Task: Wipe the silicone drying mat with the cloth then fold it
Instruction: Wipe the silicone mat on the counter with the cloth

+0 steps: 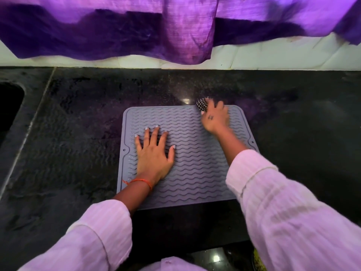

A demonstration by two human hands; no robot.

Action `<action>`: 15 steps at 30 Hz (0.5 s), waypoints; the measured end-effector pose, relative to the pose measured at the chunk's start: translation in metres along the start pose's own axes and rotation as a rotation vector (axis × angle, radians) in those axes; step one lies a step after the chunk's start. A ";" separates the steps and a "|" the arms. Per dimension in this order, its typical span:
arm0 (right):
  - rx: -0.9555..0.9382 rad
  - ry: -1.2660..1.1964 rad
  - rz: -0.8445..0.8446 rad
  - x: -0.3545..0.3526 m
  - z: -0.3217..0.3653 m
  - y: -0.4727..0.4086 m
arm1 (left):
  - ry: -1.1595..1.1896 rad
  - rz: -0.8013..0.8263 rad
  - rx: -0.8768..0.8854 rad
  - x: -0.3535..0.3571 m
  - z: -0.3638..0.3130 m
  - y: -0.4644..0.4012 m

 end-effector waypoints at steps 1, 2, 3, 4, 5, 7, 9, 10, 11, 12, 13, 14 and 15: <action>-0.040 0.039 -0.012 0.009 0.006 0.008 | 0.000 0.001 -0.002 0.000 0.001 0.000; -0.067 0.081 -0.021 0.015 0.010 0.013 | 0.001 0.006 -0.001 0.000 0.001 0.000; -0.077 0.108 -0.025 0.017 0.012 0.014 | 0.008 0.010 0.004 0.000 0.002 0.000; -0.071 0.119 -0.012 0.016 0.012 0.012 | 0.022 0.012 0.016 -0.001 0.002 0.000; -0.060 0.116 0.013 0.012 0.011 0.009 | 0.046 0.012 0.028 -0.002 0.003 0.000; -0.036 0.094 0.054 0.003 0.016 0.002 | 0.115 -0.020 0.022 -0.005 0.007 0.002; 0.002 -0.004 0.051 0.003 0.025 0.004 | 0.139 -0.079 -0.001 -0.010 0.015 0.007; 0.001 -0.050 0.029 0.009 0.031 0.010 | 0.120 -0.107 -0.016 -0.012 0.023 0.009; -0.032 -0.054 -0.014 0.018 0.037 0.017 | 0.091 -0.125 -0.038 -0.013 0.031 0.012; -0.081 -0.012 -0.064 0.027 0.042 0.025 | 0.061 -0.130 -0.063 -0.015 0.040 0.014; -0.118 0.043 -0.097 0.034 0.045 0.029 | 0.034 -0.132 -0.093 -0.017 0.049 0.016; -0.136 0.086 -0.111 0.036 0.048 0.029 | 0.014 -0.139 -0.122 -0.019 0.057 0.017; -0.132 0.099 -0.095 0.035 0.050 0.026 | -0.002 -0.147 -0.144 -0.022 0.065 0.019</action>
Point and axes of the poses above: each hand's wrist, its own y-axis away from the middle knuckle, its own x-axis out of the palm, z = x × y, the point moved 1 cm from there along -y, towards the middle knuckle, and after that the axes turned 9 degrees about -y, right-handed, at the moved point
